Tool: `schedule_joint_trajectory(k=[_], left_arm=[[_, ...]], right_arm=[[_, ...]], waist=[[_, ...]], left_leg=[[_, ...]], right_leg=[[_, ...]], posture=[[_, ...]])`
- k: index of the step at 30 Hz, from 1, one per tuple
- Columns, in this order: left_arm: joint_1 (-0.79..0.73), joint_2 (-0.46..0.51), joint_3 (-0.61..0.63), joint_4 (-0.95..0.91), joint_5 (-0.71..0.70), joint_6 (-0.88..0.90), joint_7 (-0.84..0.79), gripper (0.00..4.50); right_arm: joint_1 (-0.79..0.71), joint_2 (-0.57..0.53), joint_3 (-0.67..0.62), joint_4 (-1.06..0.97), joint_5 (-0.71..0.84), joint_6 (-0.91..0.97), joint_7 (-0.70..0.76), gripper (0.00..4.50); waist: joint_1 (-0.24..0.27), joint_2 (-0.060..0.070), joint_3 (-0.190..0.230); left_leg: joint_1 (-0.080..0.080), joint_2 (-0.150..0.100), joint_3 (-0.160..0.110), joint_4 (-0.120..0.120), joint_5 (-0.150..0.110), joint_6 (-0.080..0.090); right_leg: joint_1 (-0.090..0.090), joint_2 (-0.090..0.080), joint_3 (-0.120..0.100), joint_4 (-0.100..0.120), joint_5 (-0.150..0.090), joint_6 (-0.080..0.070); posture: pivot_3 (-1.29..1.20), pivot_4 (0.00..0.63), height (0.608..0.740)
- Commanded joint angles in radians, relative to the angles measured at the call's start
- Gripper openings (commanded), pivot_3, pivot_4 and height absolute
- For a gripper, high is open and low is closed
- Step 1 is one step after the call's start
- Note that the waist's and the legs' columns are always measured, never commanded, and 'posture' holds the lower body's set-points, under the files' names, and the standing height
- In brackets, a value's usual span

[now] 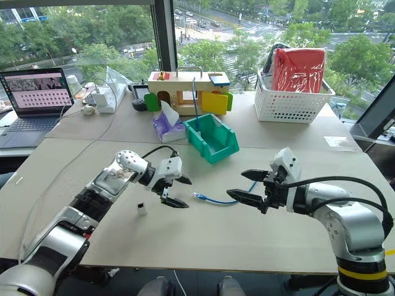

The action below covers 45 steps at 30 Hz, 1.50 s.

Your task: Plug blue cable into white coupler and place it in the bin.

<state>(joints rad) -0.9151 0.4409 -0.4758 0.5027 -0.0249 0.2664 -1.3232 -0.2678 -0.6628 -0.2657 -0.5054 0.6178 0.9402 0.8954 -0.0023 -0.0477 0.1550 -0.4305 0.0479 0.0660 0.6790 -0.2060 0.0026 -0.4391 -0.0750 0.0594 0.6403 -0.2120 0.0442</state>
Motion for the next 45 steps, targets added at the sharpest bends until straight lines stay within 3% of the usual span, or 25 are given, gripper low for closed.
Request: schedule_joint_trajectory(k=[1, 10, 13, 23, 26, 30, 37, 41, 45], left_arm=[[-0.039, -0.016, -0.028, 0.044, 0.052, 0.018, -0.021, 4.5], [-0.044, -0.035, -0.035, 0.078, 0.108, 0.022, -0.03, 4.5], [-0.037, -0.04, -0.03, 0.078, 0.112, 0.03, -0.031, 3.86], [-0.022, -0.08, -0.005, 0.072, 0.109, 0.048, 0.005, 0.41], [-0.004, -0.106, 0.023, 0.042, 0.089, 0.076, 0.043, 0.41], [0.062, -0.14, 0.069, -0.097, 0.053, 0.163, 0.1, 0.41], [0.14, -0.193, 0.146, -0.267, 0.01, 0.305, 0.251, 0.41], [0.173, -0.215, 0.131, -0.346, 0.001, 0.338, 0.303, 0.41], [0.199, -0.249, 0.124, -0.385, -0.004, 0.374, 0.362, 0.41]], right_arm=[[0.022, 0.011, -0.061, -0.084, 0.1, 0.059, -0.072, 4.45], [0.079, -0.016, -0.061, -0.131, 0.173, 0.065, -0.158, 4.45], [0.081, -0.03, -0.052, -0.125, 0.177, 0.055, -0.171, 4.5], [0.079, -0.041, -0.019, -0.137, 0.229, 0.129, -0.252, 4.5], [0.123, 0.018, -0.047, -0.15, 0.302, 0.245, -0.378, 4.5], [0.172, 0.222, -0.136, -0.152, 0.463, 0.346, -0.658, 4.5], [0.203, 0.592, -0.178, -0.117, 0.762, 0.182, -1.246, 4.5], [0.244, 0.627, -0.095, -0.125, 0.927, 0.088, -1.443, 4.5], [0.272, 0.587, -0.04, -0.131, 0.996, 0.0, -1.525, 4.5]], waist=[[-0.003, 0.0, 0.0], [-0.01, 0.0, 0.0], [-0.01, 0.0, 0.0], [-0.01, 0.0, 0.0], [-0.006, 0.0, 0.0], [-0.003, 0.0, 0.0], [-0.013, 0.001, -0.001], [-0.018, 0.002, -0.001], [-0.018, 0.002, -0.001]], left_leg=[[0.0, 0.0, 0.0, 0.0, 0.0, 0.0], [-0.001, 0.0, -0.003, 0.0, 0.0, 0.0], [-0.001, 0.0, -0.003, 0.0, 0.0, 0.0], [-0.001, 0.0, -0.003, 0.0, 0.0, 0.0], [-0.001, 0.0, -0.003, -0.001, 0.0, 0.0], [-0.001, -0.001, -0.004, 0.0, 0.0, 0.0], [-0.003, 0.0, -0.007, 0.0, 0.0, 0.0], [-0.003, 0.0, -0.008, -0.001, 0.0, 0.0], [-0.003, 0.0, -0.008, -0.001, 0.0, 0.0]], right_leg=[[0.0, 0.0, 0.0, 0.0, 0.0, 0.0], [0.0, 0.0, -0.001, 0.0, -0.004, 0.006], [0.0, 0.0, -0.001, 0.0, -0.004, 0.006], [0.001, 0.0, -0.001, 0.0, -0.005, 0.006], [0.001, 0.0, -0.001, 0.0, -0.004, 0.006], [0.001, -0.001, -0.002, 0.0, -0.004, 0.005], [0.0, 0.0, -0.002, 0.0, -0.002, 0.003], [0.0, 0.0, -0.002, 0.0, -0.002, 0.003], [0.001, 0.0, -0.002, 0.0, -0.002, 0.003]], posture=[[0.0, 0.15, 0.715], [0.0, 0.15, 0.715], [0.0, 0.15, 0.715], [0.0, 0.15, 0.715], [0.0, 0.15, 0.715], [0.0, 0.15, 0.715], [0.0, 0.15, 0.715], [0.0, 0.15, 0.715], [0.0, 0.15, 0.715]])
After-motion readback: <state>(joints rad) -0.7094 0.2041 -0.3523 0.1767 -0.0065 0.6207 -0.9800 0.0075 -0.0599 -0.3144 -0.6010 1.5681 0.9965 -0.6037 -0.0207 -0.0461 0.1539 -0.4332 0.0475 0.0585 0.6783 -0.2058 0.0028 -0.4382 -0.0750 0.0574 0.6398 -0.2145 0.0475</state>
